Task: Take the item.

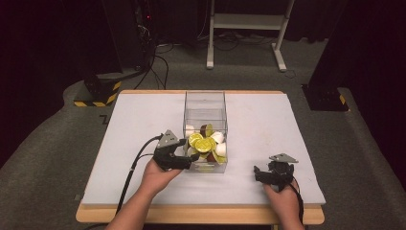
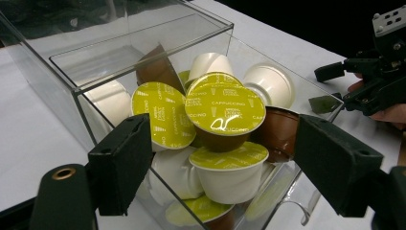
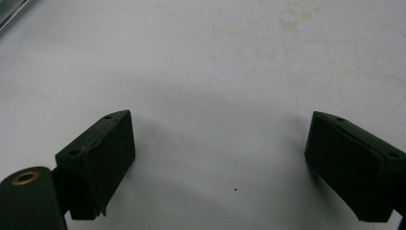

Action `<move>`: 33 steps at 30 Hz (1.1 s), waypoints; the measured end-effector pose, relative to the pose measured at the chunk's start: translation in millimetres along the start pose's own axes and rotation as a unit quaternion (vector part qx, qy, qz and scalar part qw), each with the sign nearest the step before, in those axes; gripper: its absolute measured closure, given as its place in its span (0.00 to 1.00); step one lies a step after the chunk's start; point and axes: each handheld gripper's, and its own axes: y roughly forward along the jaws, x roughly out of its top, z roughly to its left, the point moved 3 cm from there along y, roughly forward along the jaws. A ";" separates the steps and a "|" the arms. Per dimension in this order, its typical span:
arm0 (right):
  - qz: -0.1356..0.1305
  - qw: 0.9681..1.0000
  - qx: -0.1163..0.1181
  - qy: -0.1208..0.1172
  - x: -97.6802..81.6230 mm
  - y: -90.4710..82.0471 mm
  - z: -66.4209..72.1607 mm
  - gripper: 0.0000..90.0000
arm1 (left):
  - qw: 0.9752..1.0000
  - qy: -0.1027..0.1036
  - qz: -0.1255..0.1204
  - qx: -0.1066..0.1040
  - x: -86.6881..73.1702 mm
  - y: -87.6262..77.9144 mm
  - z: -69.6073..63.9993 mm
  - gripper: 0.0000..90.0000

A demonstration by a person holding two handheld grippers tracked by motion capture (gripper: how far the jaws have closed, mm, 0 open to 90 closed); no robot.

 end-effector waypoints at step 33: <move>0.000 1.000 0.000 -0.001 0.0 0.0 -0.1 0.11 | 0.999 0.017 0.046 0.015 -4.8 43.9 -10.0 0.27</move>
